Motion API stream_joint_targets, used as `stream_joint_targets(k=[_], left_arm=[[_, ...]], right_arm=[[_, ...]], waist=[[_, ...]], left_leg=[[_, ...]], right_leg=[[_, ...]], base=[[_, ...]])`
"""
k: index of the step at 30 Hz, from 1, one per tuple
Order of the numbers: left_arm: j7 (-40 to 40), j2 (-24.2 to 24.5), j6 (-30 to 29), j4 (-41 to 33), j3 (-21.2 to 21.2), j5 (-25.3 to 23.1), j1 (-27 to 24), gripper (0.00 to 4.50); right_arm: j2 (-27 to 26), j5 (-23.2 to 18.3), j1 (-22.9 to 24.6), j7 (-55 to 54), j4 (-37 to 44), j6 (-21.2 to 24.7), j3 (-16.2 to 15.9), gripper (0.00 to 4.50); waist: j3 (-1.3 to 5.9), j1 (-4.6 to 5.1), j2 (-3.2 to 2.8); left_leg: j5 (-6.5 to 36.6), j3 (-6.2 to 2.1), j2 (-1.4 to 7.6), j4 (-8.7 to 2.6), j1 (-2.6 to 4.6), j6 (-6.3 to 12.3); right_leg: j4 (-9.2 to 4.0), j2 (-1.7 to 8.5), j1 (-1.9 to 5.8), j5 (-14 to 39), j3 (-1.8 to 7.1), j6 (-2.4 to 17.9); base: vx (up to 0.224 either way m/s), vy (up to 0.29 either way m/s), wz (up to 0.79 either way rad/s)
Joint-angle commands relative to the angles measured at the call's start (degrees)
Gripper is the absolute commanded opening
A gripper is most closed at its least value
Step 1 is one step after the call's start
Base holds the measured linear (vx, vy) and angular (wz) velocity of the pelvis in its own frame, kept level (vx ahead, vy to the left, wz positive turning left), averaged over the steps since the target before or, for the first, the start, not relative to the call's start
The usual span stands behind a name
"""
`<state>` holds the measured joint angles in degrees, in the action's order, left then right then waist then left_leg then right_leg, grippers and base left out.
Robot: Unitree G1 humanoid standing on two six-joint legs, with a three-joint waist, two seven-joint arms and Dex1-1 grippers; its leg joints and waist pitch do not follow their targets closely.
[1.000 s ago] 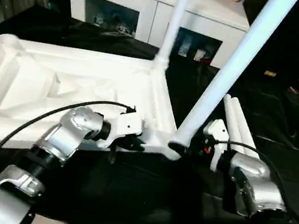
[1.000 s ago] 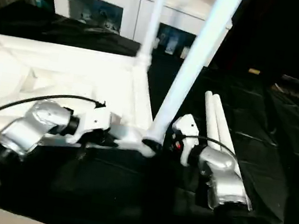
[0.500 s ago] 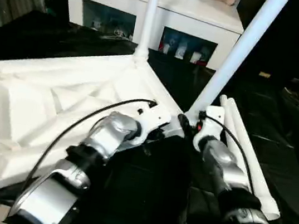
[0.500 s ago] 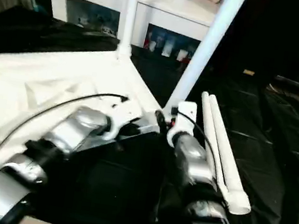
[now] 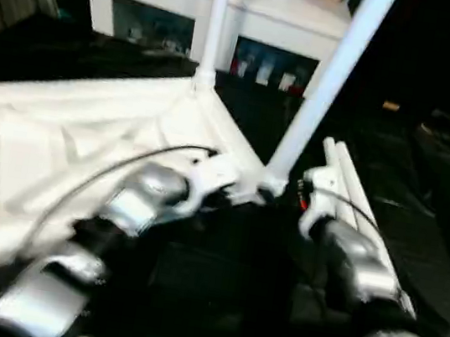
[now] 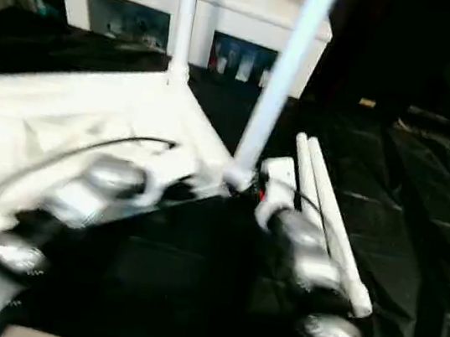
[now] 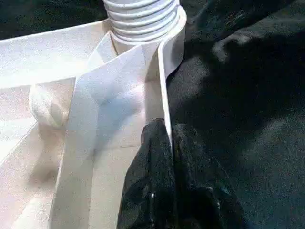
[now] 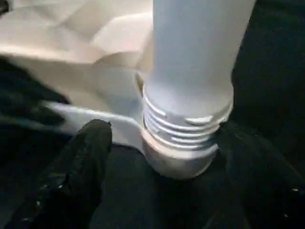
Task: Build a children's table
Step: Rotate leg to tighten
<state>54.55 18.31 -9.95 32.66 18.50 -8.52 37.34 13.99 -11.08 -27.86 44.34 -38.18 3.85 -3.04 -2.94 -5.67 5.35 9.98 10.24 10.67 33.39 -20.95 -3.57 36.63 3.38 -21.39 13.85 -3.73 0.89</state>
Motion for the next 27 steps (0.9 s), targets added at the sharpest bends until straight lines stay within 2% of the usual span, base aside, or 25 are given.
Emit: stream_joint_targets(k=[1, 3, 7, 8, 11, 14, 18, 20, 21, 27], left_arm=[[7.1, 0.7, 3.5, -2.7, 2.0, 2.9, -3.2, 0.00], [11.4, 2.4, 4.1, -5.7, 2.8, 4.3, -4.7, 0.00], [12.9, 3.2, 4.1, -7.5, 3.2, 5.0, -6.0, 0.00], [13.1, 3.4, 4.0, -7.8, 3.2, 5.1, -6.2, 0.00], [13.3, 3.7, 3.9, -8.3, 3.1, 5.0, -6.5, 0.00], [13.9, 4.1, 3.8, -8.8, 2.8, 5.0, -6.7, 0.00], [14.0, 4.3, 3.5, -8.9, 2.3, 4.7, -6.7, 0.00], [14.0, 4.4, 3.5, -8.9, 2.3, 4.8, -6.7, 0.00], [14.0, 4.5, 3.5, -8.9, 2.3, 4.8, -6.7, 0.00], [14.0, 4.5, 3.2, -8.8, 2.2, 4.9, -6.8, 0.00]], right_arm=[[1.9, -1.1, 0.4, 5.0, 3.0, -0.1, -0.4, 3.72], [2.9, -1.1, 0.8, 7.2, 3.8, -0.5, -0.8, 3.72], [3.4, -1.1, 1.7, 9.2, 5.1, -0.1, -2.2, 3.72], [3.3, -1.0, 1.9, 9.3, 5.4, 0.1, -2.6, 3.72], [3.2, -0.7, 2.1, 10.2, 5.9, 0.3, -2.9, 3.72], [3.2, -0.7, 2.2, 11.3, 6.1, 0.6, -2.9, 3.72], [3.4, -0.8, 2.1, 12.0, 5.6, 0.7, -3.1, 3.29], [3.4, -0.7, 2.0, 12.2, 5.3, 0.6, -3.1, 3.21], [3.4, -0.7, 2.0, 12.3, 5.1, 0.6, -3.1, 3.01], [2.9, -0.7, 1.7, 12.1, 4.4, 1.0, -2.8, 2.76]], waist=[[3.30, -0.57, 0.05], [3.22, -0.52, 0.09], [3.06, -1.04, -0.09], [2.96, -1.28, -0.14], [2.88, -1.39, 0.15], [2.88, -1.38, 0.26], [3.03, -1.41, 0.39], [3.02, -1.42, 0.38], [3.00, -1.42, 0.47], [3.06, -1.39, 0.40]], left_leg=[[7.0, -1.34, 3.66, -3.80, 0.56, 3.33], [5.1, -0.98, 3.50, -3.64, 0.71, 4.41], [5.9, -0.77, 3.62, -3.69, 1.01, 4.46], [6.8, -0.74, 3.65, -3.80, 1.14, 4.05], [8.5, -0.79, 3.56, -3.99, 0.91, 2.68], [8.6, -0.84, 3.56, -4.02, 0.86, 2.26], [5.9, -0.73, 3.38, -3.76, 0.73, 3.11], [5.9, -0.71, 3.41, -3.74, 0.78, 3.29], [6.0, -0.69, 3.39, -3.73, 0.79, 3.32], [6.1, -0.69, 3.40, -3.71, 0.81, 3.09]], right_leg=[[-4.46, 6.09, 2.42, 2.1, 3.24, 11.8], [-4.00, 5.70, 2.09, -2.2, 3.17, 13.1], [-4.09, 5.79, 1.83, -1.7, 3.20, 13.9], [-4.27, 5.84, 1.74, -0.3, 3.21, 13.8], [-4.55, 5.91, 1.91, 3.2, 3.24, 12.8], [-4.64, 5.98, 1.92, 4.2, 3.26, 12.0], [-4.25, 5.81, 1.98, 1.2, 3.23, 12.0], [-4.27, 5.84, 1.96, 1.2, 3.21, 12.1], [-4.30, 5.81, 1.95, 1.4, 3.21, 12.1], [-4.27, 5.80, 1.95, 1.8, 3.22, 12.0]], base=[[0.000, 0.000, 0.00], [0.000, 0.000, 0.00], [0.000, 0.000, 0.00], [0.000, 0.000, 0.00], [0.000, 0.000, 0.00], [0.000, 0.000, 0.00], [0.000, 0.000, 0.00], [0.000, 0.000, 0.00], [0.000, 0.000, 0.00], [0.000, 0.000, 0.00]])
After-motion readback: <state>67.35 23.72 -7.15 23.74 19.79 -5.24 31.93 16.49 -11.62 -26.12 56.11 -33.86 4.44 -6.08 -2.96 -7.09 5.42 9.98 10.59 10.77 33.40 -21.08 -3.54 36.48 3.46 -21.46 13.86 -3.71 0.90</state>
